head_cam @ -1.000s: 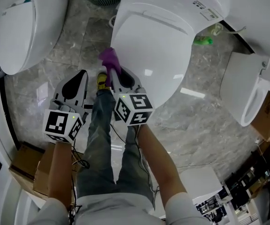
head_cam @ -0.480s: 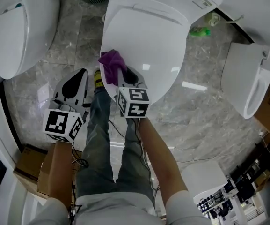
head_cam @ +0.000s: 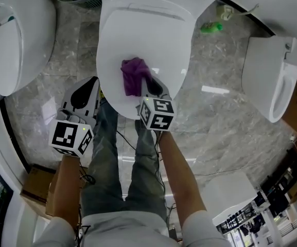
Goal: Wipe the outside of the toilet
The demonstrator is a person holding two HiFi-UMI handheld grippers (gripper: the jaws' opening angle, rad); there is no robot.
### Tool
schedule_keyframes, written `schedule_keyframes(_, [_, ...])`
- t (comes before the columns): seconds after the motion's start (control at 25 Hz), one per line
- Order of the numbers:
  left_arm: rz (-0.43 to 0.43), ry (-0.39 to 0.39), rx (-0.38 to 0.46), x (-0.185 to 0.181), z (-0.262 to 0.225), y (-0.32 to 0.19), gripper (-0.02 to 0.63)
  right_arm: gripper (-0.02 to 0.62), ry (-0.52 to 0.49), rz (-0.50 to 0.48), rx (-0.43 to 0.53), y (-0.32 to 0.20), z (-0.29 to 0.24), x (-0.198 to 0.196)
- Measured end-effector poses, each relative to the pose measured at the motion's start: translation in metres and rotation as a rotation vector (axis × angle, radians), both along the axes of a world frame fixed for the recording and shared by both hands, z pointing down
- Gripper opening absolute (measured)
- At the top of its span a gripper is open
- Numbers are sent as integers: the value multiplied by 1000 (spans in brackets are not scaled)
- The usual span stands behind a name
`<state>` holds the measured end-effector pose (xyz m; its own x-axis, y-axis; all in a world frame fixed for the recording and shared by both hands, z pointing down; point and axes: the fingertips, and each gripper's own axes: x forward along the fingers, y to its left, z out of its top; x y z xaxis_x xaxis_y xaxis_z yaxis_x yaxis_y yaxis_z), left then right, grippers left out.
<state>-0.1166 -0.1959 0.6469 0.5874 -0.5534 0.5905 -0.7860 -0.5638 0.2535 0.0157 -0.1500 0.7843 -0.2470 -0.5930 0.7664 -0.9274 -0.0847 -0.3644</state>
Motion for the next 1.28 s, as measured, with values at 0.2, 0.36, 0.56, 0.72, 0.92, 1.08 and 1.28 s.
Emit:
schedule_keyframes(0.2, [30,3,-5,21,0,2,12,54,41,65,-14,15,4,45])
schedule_keyframes(0.36, [52,5,-10,38,4,8,12,54,74,115,-40,31,11,82])
schedule_keyframes(0.56, [80,3,-12,60,4,14,12,54,100,183,-67,49,18,123])
schedule_keyframes(0.72, [100,2,-7,73,0,14,12,54,149,247,-99,61,21,155])
schedule_keyframes(0.92, [112,4,-1,84,-3,14,12,54,189,278,-112,65,21,183])
schedule_keyframes(1.08, [120,4,0,91,-10,15,12,54,200,302,-120,73,16,198])
schedule_keyframes(1.28, [116,17,20,94,-24,12,12,54,224,348,-139,84,1,215])
